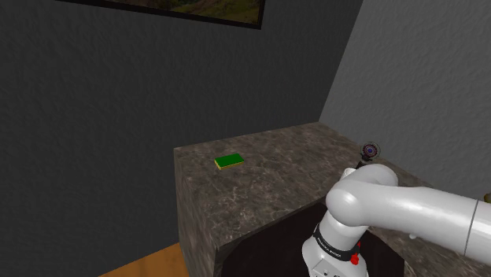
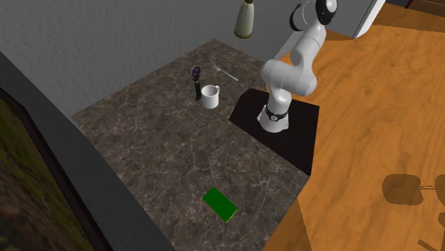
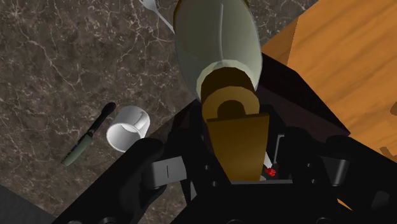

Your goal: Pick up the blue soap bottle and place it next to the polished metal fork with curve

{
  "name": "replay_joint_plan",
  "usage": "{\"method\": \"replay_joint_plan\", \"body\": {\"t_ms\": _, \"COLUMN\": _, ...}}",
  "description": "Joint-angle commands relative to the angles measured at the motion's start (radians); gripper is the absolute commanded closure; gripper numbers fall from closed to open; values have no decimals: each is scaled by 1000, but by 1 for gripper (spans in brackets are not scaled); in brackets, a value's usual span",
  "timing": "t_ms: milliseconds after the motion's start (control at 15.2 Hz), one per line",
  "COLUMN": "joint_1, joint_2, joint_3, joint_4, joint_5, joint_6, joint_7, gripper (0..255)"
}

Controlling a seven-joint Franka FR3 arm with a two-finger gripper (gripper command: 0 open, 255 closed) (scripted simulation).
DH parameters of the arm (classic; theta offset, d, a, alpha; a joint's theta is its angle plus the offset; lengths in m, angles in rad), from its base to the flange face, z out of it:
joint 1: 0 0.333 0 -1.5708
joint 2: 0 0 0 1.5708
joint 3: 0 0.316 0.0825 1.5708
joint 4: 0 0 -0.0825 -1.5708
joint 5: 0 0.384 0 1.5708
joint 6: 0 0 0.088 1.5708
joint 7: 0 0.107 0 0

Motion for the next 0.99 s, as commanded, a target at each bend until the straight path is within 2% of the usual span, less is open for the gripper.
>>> {"method": "replay_joint_plan", "body": {"t_ms": 0, "joint_1": -11, "joint_2": -27, "joint_3": -2, "joint_4": -41, "joint_5": -2, "joint_6": 13, "joint_7": 12, "gripper": 255}}
{"method": "replay_joint_plan", "body": {"t_ms": 924, "joint_1": -90, "joint_2": -206, "joint_3": -34, "joint_4": -297, "joint_5": -35, "joint_6": 94, "joint_7": 70, "gripper": 255}}
